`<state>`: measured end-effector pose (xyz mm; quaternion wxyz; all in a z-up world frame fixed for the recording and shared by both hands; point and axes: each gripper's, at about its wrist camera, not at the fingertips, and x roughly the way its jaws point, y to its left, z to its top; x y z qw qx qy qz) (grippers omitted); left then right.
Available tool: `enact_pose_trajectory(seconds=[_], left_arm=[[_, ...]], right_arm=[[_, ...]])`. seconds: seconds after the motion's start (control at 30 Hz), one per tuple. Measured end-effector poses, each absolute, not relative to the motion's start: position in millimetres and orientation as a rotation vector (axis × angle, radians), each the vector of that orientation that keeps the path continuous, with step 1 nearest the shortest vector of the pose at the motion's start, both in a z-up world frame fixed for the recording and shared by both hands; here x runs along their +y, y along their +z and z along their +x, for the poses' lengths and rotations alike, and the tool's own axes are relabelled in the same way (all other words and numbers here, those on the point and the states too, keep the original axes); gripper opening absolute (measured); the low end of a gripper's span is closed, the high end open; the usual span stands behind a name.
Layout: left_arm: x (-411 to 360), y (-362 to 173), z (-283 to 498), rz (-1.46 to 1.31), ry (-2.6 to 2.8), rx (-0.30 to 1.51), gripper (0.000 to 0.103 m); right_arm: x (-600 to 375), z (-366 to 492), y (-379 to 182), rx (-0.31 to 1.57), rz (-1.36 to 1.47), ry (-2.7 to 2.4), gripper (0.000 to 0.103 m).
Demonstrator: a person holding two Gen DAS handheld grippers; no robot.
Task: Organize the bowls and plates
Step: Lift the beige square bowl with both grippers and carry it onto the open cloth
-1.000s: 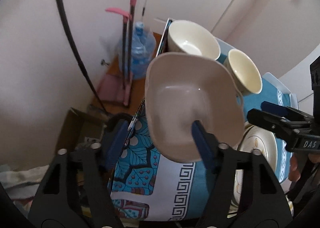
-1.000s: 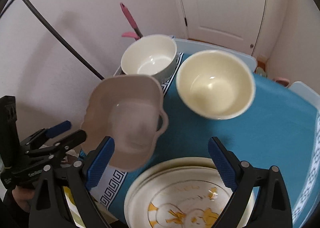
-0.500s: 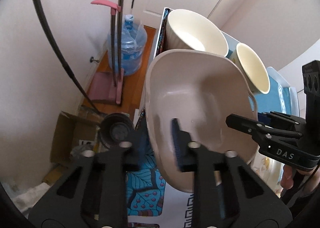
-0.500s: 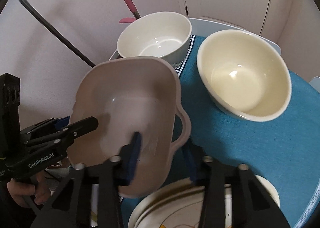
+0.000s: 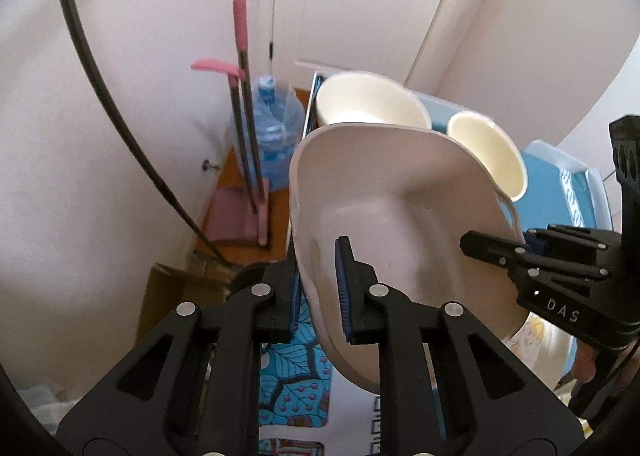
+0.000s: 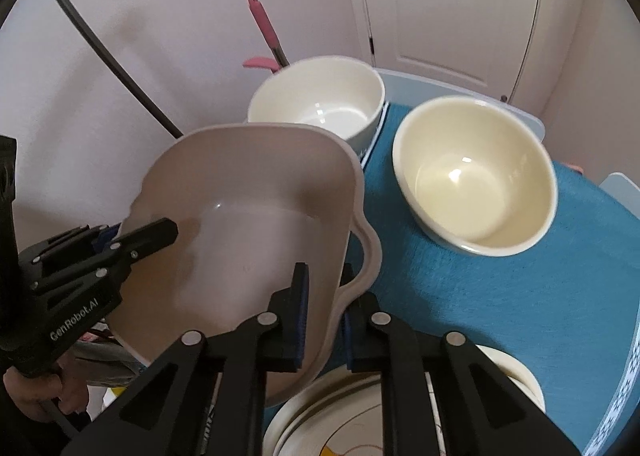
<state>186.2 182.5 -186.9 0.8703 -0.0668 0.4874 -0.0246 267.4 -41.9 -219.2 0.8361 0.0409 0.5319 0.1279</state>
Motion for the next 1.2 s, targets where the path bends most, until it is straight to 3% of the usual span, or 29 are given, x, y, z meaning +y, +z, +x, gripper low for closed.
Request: enact_pose_trajectory(seconds=[0.27, 0.7, 0.93, 1.2], left_arm=[[132, -133, 158, -0.103, -0.037, 0.926, 0.014], [-44, -84, 114, -0.029, -0.185, 0.860, 0.014], [-139, -100, 103, -0.015, -0.310, 0.901, 0.014], [-211, -164, 110, -0.008, -0.377, 1.024, 0.014]], right_arm=[[-83, 218, -164, 1.000, 0.091, 0.285, 0.013], [-226, 100, -99, 0.866, 0.146, 0.156, 0.013], [-308, 55, -96, 0.870, 0.177, 0.034, 0.013], [-379, 31, -149, 0.954, 0.220, -0.066, 0.013]])
